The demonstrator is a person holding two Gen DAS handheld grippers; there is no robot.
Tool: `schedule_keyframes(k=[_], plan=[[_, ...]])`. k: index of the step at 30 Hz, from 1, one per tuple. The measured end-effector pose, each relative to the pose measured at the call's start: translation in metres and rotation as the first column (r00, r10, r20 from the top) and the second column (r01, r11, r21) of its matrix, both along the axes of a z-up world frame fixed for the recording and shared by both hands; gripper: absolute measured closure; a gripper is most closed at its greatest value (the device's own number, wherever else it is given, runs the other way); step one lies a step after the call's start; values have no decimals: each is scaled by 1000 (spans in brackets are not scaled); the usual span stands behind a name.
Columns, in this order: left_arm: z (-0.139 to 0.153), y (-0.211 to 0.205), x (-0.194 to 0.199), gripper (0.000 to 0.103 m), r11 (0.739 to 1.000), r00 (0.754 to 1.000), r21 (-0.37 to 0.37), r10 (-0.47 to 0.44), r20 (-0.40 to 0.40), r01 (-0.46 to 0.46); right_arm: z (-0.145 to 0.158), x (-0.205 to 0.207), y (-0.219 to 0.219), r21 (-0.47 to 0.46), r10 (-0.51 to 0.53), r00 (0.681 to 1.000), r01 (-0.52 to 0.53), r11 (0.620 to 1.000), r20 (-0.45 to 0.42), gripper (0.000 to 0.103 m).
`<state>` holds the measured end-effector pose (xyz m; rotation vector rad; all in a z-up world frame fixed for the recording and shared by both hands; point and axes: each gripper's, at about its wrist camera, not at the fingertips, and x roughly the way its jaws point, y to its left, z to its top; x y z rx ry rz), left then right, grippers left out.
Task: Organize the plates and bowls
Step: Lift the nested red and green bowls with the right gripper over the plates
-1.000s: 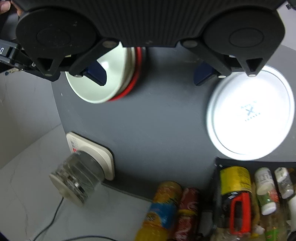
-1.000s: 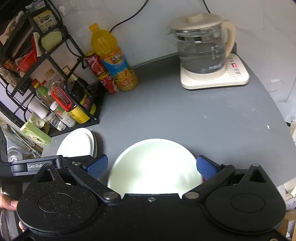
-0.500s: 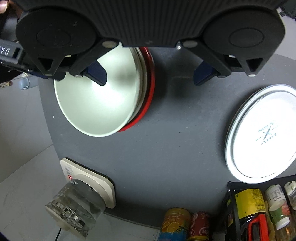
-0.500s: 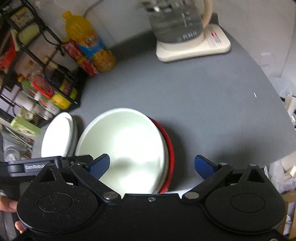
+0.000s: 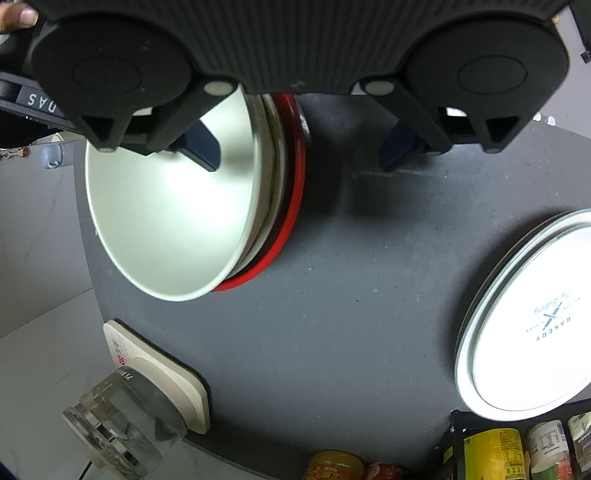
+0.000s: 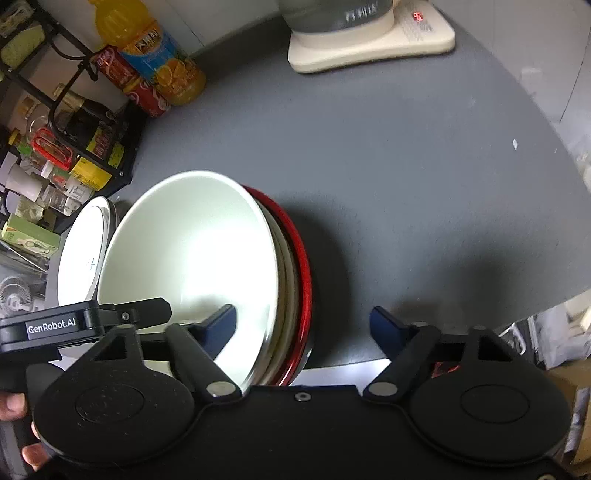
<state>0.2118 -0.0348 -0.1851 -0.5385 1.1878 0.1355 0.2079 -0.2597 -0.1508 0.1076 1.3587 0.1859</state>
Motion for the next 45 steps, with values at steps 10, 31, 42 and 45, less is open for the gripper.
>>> schedule_keyframes(k=[10, 31, 42, 45], plan=[[-9, 4, -1, 51, 1000, 1000, 3, -8, -15, 8, -8, -3, 10, 8, 41, 999, -41, 999, -12, 54], [2, 20, -4, 77, 997, 1000, -73, -6, 29, 8, -7, -10, 28, 1, 2, 1000, -2, 1000, -5, 73], [31, 61, -1, 77, 997, 995, -68, 45, 84, -39, 7, 6, 74, 14, 28, 999, -29, 999, 34, 72], [36, 75, -3, 77, 996, 993, -67, 58, 101, -52, 11, 10, 88, 16, 35, 998, -36, 999, 46, 72]])
